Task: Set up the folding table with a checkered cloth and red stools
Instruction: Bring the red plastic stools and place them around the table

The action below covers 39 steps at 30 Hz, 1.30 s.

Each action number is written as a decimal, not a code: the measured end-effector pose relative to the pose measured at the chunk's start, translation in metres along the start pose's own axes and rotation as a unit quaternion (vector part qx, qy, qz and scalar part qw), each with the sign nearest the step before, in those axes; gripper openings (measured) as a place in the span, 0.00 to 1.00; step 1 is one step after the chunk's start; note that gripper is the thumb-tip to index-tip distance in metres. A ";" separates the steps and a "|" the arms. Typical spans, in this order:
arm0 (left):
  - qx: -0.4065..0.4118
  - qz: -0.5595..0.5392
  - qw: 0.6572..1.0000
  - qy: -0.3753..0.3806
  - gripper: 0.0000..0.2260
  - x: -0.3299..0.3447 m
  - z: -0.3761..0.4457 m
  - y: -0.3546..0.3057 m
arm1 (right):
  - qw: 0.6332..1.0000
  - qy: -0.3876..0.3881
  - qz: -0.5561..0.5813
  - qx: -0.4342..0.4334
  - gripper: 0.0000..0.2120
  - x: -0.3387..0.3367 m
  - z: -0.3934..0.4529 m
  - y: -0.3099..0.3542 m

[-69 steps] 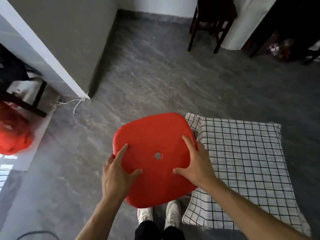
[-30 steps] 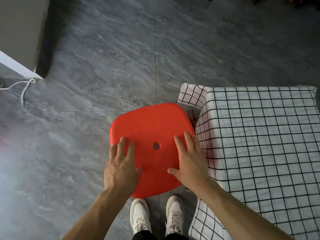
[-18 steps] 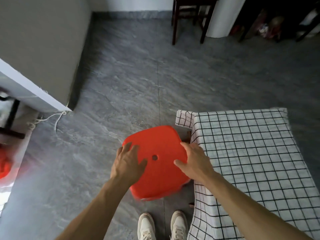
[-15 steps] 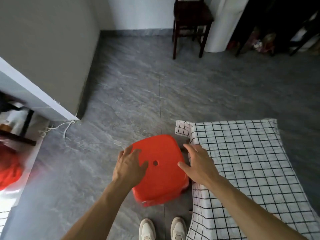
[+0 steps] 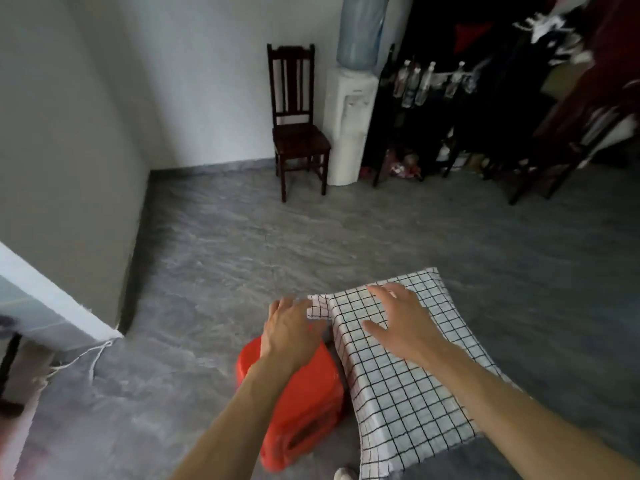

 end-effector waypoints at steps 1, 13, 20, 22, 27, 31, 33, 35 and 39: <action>0.027 -0.006 1.000 -0.003 0.19 0.000 -0.001 -0.006 | 1.000 -0.011 0.001 0.018 0.33 -0.005 -0.012 -0.002; 0.227 0.017 0.970 0.083 0.23 0.035 -0.069 -0.124 | 0.974 -0.113 0.000 0.198 0.34 -0.063 -0.173 -0.047; 0.378 0.037 0.915 0.136 0.23 0.087 -0.158 -0.242 | 0.918 -0.201 0.000 0.341 0.35 -0.095 -0.333 -0.092; 0.418 0.038 0.894 0.153 0.23 0.108 -0.197 -0.270 | 0.895 -0.219 -0.004 0.387 0.35 -0.097 -0.388 -0.100; 0.489 0.065 0.846 0.203 0.23 0.158 -0.304 -0.317 | 0.845 -0.256 0.010 0.469 0.41 -0.090 -0.512 -0.110; 0.527 0.099 0.815 0.219 0.24 0.193 -0.386 -0.340 | 0.823 -0.289 0.013 0.489 0.35 -0.083 -0.598 -0.121; 0.535 0.109 0.808 0.221 0.23 0.211 -0.420 -0.348 | 0.814 -0.299 0.019 0.498 0.34 -0.078 -0.637 -0.131; 0.536 0.119 0.805 0.223 0.22 0.230 -0.454 -0.354 | 0.809 -0.301 0.031 0.504 0.34 -0.071 -0.675 -0.140; 0.547 0.140 0.790 0.238 0.22 0.269 -0.517 -0.355 | 0.799 -0.307 0.043 0.514 0.34 -0.058 -0.744 -0.158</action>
Point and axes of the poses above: each hand's wrist, its own z-axis towards the middle knuckle, its own x-axis out of the palm, y = z × x, the point moved 8 cm from there along z, towards the middle knuckle, and after that the axes turned 13 degrees about -x, right-handed, at the moved point
